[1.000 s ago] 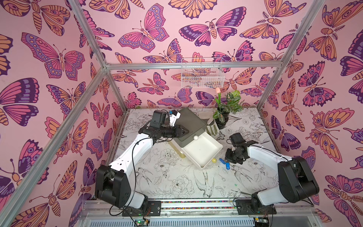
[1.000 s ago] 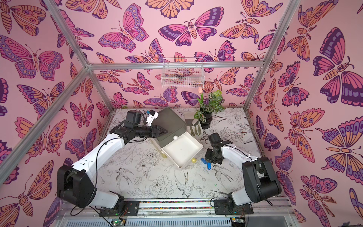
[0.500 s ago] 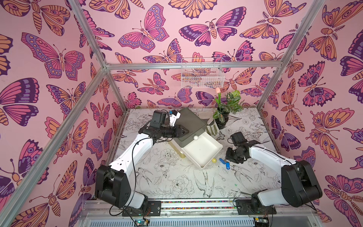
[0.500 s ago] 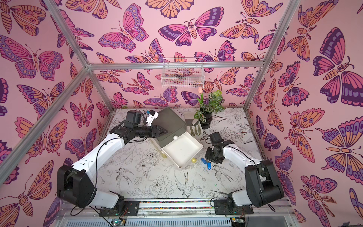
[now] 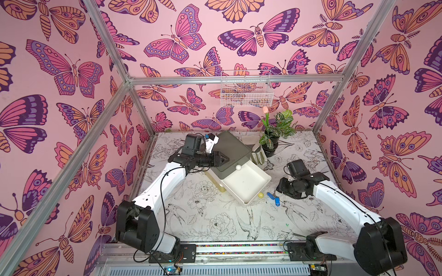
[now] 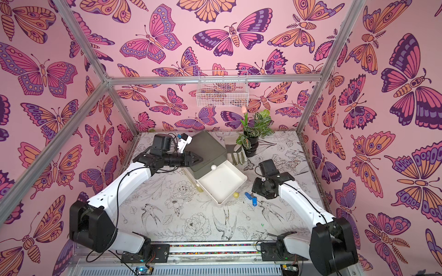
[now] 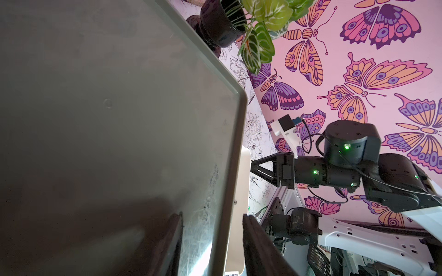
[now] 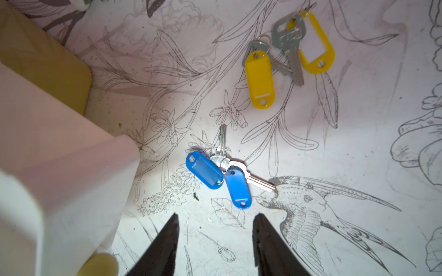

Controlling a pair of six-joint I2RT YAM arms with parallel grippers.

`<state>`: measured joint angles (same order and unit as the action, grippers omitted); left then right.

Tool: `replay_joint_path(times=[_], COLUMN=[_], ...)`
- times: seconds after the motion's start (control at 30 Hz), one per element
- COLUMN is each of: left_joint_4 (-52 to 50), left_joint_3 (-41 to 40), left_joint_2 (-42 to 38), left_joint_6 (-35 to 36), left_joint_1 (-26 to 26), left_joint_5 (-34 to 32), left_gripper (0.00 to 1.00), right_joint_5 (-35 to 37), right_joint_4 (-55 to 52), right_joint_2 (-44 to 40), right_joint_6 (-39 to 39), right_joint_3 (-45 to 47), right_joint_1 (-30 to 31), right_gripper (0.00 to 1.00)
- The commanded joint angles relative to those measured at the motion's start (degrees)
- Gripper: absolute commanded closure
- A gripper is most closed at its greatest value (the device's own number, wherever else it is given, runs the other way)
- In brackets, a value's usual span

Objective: Take the keys out of the drawer
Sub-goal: Close the drawer in the storage box.

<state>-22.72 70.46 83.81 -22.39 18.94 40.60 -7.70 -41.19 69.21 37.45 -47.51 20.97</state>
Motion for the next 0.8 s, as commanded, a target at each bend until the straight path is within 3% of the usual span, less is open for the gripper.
replay_joint_path(times=[0.0,0.3,0.77], left_joint_4=[-0.64,-0.69,-2.82], left_joint_3=[0.51,1.31,1.61], left_joint_2=[-0.58,0.04,0.83], left_joint_6=[-0.87,-1.34,-0.02], left_joint_1=[-0.75,-1.11,-1.19], left_joint_5=[-1.4,-3.8,-5.17], left_gripper=[0.55,0.64,0.65], right_joint_5=[-5.27,-13.6,-16.32], right_joint_4=[-3.12,-0.46,13.88], right_joint_2=[-2.55,-8.04,-2.27], right_joint_6=[0.55,4.69,11.49], right_joint_3=[0.25,3.56,7.41], right_joint_1=[-0.33,2.77,9.08], right_gripper=[0.46,0.46,0.46])
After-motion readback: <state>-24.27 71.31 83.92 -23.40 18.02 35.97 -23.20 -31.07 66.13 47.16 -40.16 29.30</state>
